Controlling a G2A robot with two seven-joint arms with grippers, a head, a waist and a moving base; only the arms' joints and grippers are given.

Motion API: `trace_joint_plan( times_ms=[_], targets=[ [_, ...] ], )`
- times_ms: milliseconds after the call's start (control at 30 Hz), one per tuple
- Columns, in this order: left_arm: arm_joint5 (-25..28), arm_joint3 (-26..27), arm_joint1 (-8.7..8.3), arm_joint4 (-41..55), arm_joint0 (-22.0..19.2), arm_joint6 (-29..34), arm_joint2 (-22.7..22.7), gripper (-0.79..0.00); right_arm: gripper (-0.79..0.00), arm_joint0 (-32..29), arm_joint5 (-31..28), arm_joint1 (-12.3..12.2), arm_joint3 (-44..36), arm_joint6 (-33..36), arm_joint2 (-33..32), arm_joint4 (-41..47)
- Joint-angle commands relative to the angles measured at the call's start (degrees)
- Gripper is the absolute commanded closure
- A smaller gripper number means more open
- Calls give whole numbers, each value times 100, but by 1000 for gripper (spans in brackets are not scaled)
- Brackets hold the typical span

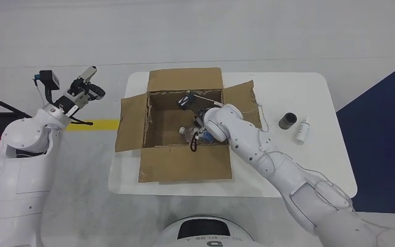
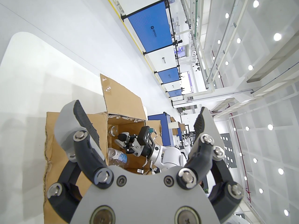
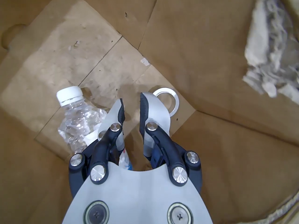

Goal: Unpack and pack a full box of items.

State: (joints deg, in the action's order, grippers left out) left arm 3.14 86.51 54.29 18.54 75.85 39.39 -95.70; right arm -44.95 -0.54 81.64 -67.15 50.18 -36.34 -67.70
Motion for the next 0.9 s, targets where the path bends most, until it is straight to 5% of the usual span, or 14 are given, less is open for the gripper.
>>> trace_joint_plan(
  times_ms=[0,200,700,867],
  targets=[
    [0,0,0,0,-1,0,0,-785,-191,78,35,70,195,-89,91,-65],
    [0,0,0,0,-1,0,0,-785,-280,273,-21,244,685,-218,207,-47],
    [0,0,0,0,-1,0,0,-785,-256,571,-137,584,1679,-288,347,-42],
    [0,0,0,0,-1,0,0,-785,-302,604,-474,680,1703,-283,282,293]
  ],
)
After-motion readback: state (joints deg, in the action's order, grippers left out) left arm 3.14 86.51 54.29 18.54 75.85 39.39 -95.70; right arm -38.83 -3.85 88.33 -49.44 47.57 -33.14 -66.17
